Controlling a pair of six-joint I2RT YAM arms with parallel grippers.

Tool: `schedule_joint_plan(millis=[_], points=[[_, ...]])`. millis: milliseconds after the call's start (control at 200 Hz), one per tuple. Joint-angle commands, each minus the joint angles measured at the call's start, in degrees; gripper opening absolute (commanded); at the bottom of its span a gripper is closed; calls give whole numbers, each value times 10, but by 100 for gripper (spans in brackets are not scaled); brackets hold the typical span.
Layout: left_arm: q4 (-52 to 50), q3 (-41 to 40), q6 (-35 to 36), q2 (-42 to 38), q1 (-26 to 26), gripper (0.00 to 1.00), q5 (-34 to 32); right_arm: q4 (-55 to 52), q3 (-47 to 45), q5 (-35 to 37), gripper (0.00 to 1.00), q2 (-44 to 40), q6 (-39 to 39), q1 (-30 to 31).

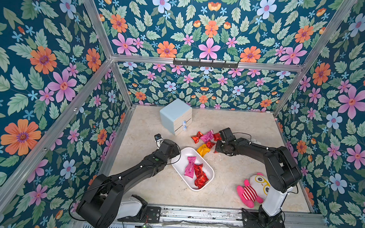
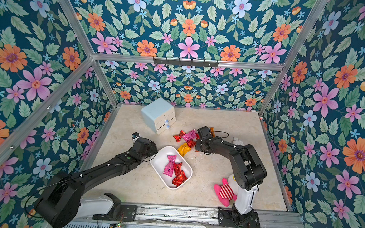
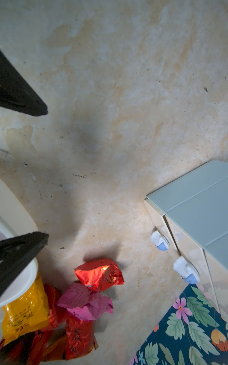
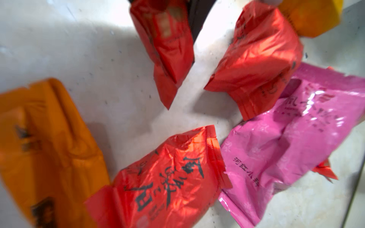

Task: Put the tea bags into the storage box
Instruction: Pick up the tea bag from the center of the board, then place the tea bag in the storage box.

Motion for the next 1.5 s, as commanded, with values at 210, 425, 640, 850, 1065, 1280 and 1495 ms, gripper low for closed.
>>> schedule_joint_plan(millis=[210, 425, 640, 850, 1065, 1280, 1495], points=[[-10, 4, 5, -13, 0, 98, -24, 3, -60, -66, 18, -146, -25, 1], [-14, 20, 11, -3, 0, 98, -27, 13, -102, -123, 15, -197, -27, 53], [-16, 20, 5, -4, 0, 98, -29, 25, -95, -132, 15, -191, -29, 135], [-21, 7, -3, -19, 0, 99, -33, 13, -54, -130, 15, -129, -73, 210], [-27, -4, -7, -31, 0, 99, -39, -37, -15, -84, 17, -56, -97, 253], [-23, -4, -7, -26, 0, 99, -40, -22, -20, -92, 50, -76, -82, 256], [-19, -3, -6, -21, 0, 99, -38, -27, -17, 9, 69, -158, -66, 250]])
